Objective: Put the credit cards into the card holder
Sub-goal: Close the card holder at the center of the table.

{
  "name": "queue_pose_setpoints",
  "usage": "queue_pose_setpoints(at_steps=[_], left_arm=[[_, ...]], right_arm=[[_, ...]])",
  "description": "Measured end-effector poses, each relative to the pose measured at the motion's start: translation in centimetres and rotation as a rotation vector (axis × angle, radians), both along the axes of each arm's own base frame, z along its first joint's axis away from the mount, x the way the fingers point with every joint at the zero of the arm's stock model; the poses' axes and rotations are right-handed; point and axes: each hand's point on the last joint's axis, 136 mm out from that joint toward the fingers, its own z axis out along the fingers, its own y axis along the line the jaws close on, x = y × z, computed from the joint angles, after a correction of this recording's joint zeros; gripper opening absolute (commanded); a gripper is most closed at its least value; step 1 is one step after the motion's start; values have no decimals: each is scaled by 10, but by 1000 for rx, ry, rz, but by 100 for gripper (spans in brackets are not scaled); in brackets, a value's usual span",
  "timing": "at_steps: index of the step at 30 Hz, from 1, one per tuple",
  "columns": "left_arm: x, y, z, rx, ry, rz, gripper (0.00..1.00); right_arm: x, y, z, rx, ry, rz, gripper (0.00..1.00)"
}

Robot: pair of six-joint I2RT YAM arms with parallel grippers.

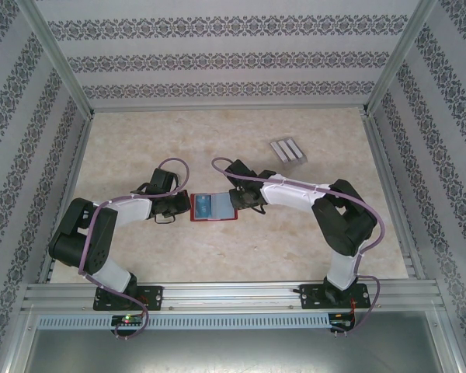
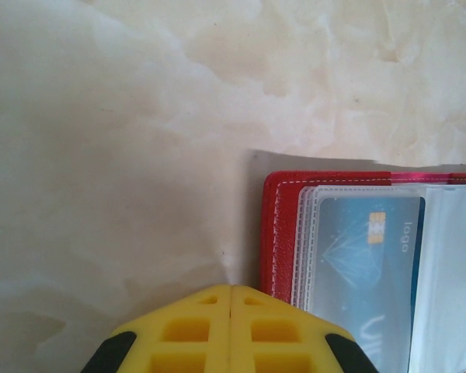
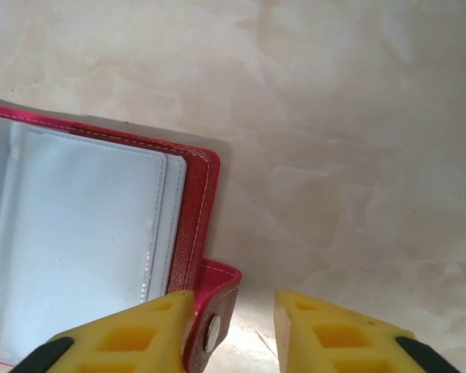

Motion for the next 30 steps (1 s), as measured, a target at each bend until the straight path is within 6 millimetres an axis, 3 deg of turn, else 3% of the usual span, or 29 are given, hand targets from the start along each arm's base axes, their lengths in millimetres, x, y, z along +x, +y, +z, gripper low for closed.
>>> queue_pose_setpoints(at_steps=[9, 21, 30], left_arm=[[0, 0, 0, 0, 0, 0, 0], [0, 0, 0, -1, 0, 0, 0], [-3, 0, 2, -6, -4, 0, 0]], right_arm=[[1, 0, 12, 26, -21, 9, 39], [2, 0, 17, 46, -24, 7, 2], [2, -3, 12, 128, 4, -13, 0]])
